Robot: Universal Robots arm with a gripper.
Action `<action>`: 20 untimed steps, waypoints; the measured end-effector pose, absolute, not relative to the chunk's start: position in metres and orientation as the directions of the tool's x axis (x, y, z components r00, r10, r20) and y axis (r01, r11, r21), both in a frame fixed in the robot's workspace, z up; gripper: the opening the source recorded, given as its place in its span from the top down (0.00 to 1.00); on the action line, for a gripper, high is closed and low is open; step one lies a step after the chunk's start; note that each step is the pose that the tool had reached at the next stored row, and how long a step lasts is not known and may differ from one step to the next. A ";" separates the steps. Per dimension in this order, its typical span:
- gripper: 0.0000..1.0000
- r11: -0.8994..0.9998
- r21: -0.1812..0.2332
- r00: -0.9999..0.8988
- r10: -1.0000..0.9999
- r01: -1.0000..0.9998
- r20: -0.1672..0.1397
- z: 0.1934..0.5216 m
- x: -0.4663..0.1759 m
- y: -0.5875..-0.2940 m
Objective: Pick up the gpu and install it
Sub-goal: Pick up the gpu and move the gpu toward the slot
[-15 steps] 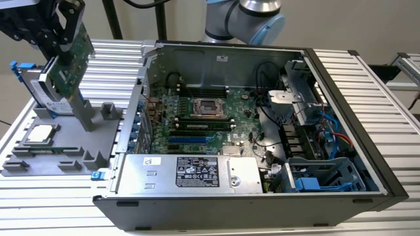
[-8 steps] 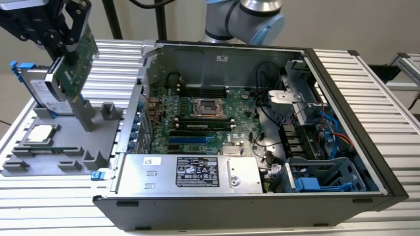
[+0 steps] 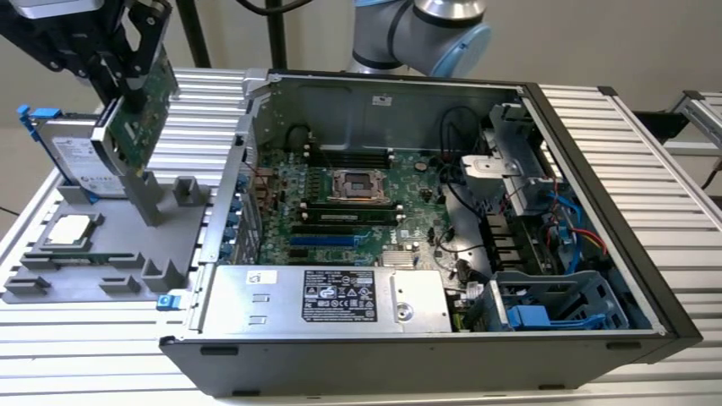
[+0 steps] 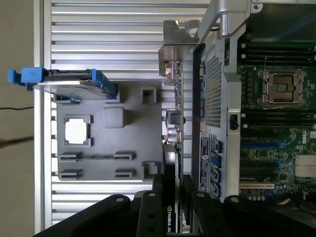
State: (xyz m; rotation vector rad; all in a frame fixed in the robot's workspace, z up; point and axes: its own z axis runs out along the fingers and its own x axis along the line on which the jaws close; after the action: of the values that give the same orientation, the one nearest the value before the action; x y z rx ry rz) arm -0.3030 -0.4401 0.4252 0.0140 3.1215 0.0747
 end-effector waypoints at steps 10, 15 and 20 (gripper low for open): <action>1.00 0.999 0.048 -1.000 0.009 0.008 -0.019 0.425 -0.292 -0.440; 1.00 0.999 0.048 -1.000 0.009 0.008 -0.019 0.425 -0.286 -0.440; 1.00 0.999 0.048 -1.000 0.009 0.008 -0.019 0.425 -0.281 -0.440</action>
State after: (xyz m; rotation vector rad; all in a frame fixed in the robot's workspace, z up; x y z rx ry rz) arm -0.2805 -0.4401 0.4252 0.0140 3.1214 0.0748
